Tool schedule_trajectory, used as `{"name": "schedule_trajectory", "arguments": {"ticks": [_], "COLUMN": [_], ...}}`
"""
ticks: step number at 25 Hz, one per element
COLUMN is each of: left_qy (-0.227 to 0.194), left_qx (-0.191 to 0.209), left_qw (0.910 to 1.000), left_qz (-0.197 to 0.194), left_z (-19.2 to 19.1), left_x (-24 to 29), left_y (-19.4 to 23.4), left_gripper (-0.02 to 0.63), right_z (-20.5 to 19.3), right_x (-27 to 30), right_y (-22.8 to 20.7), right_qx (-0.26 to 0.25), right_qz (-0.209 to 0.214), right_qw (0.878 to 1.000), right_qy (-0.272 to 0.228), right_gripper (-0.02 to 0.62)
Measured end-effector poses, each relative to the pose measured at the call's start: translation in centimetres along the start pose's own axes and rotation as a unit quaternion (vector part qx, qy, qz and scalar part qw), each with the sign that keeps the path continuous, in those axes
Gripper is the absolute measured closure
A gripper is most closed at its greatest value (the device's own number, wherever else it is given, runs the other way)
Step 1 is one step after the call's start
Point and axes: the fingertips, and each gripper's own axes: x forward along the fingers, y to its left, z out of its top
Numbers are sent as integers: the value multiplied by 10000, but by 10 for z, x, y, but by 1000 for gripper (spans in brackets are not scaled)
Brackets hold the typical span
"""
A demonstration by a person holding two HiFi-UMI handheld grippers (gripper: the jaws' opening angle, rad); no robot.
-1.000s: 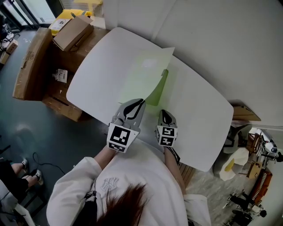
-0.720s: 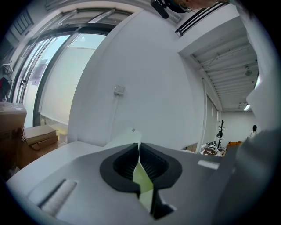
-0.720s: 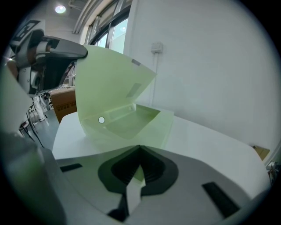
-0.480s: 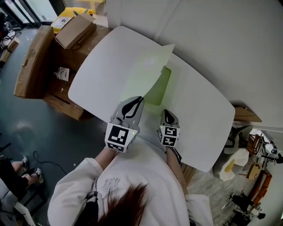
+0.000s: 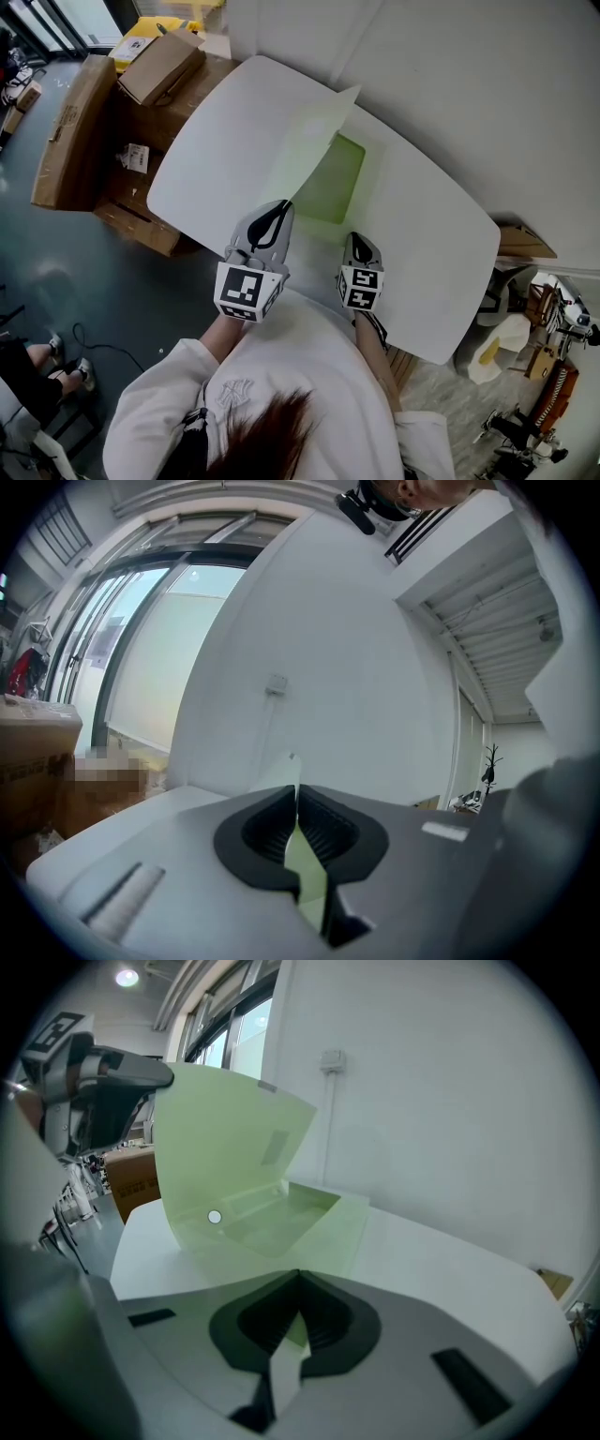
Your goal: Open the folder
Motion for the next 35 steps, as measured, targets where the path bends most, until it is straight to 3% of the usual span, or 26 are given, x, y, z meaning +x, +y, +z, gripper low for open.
{"name": "schedule_trajectory", "arguments": {"ticks": [35], "left_qy": [-222], "left_qx": [-136], "left_qw": [9927], "left_qz": [1176], "left_z": [11], "left_x": [-25], "left_y": [80], "left_gripper": [594], "right_z": [1], "right_x": [1], "right_y": [0], "right_qx": [65], "right_qz": [35], "right_qw": [10000], "right_qy": [-57], "right_gripper": [589]}}
